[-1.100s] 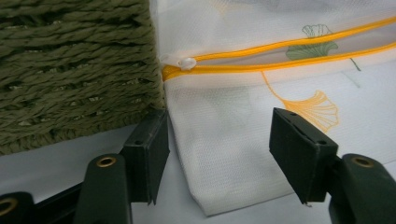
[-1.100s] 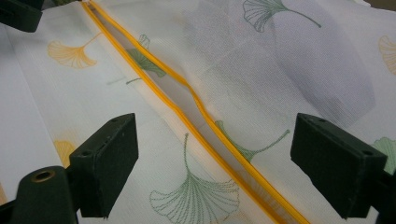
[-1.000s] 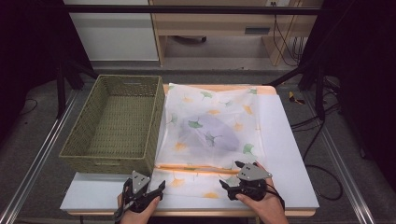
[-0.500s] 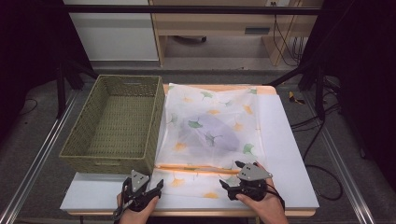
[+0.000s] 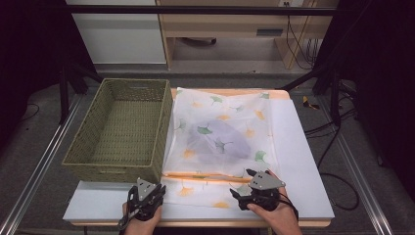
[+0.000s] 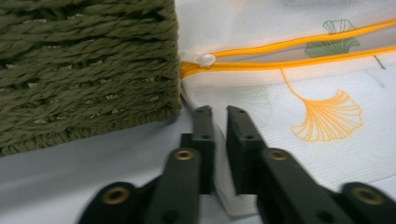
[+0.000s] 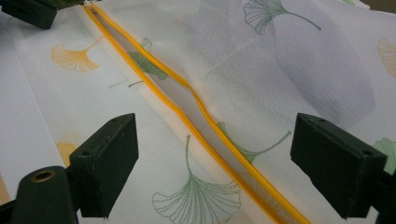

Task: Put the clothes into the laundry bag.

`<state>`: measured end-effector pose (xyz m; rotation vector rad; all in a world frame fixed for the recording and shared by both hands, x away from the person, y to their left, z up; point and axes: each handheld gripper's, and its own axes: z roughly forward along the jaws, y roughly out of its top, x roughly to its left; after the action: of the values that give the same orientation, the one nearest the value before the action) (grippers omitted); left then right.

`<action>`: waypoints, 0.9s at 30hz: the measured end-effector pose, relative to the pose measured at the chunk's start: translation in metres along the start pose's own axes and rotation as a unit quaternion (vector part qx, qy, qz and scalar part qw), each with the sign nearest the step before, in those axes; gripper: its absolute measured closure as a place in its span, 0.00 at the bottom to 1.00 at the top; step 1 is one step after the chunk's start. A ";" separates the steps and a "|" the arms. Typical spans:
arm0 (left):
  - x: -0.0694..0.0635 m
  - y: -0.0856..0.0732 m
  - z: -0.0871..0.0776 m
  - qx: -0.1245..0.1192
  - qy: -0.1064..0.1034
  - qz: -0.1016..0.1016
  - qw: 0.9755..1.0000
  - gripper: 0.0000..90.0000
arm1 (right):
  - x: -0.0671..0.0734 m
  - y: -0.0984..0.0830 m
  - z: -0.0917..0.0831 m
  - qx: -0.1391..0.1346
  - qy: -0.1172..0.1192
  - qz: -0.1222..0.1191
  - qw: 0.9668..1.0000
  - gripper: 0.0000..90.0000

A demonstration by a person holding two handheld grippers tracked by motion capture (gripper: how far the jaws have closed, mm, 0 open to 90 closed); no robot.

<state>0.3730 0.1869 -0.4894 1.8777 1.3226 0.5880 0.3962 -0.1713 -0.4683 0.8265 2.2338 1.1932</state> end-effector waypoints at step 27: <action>-0.010 0.000 0.000 -0.008 -0.011 0.002 1.000 0.57 | 0.000 -0.001 0.001 0.003 0.000 0.001 1.000 0.17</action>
<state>0.3692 0.1774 -0.4894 1.8700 1.2971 0.5776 0.3967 -0.1708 -0.4697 0.8309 2.2371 1.1882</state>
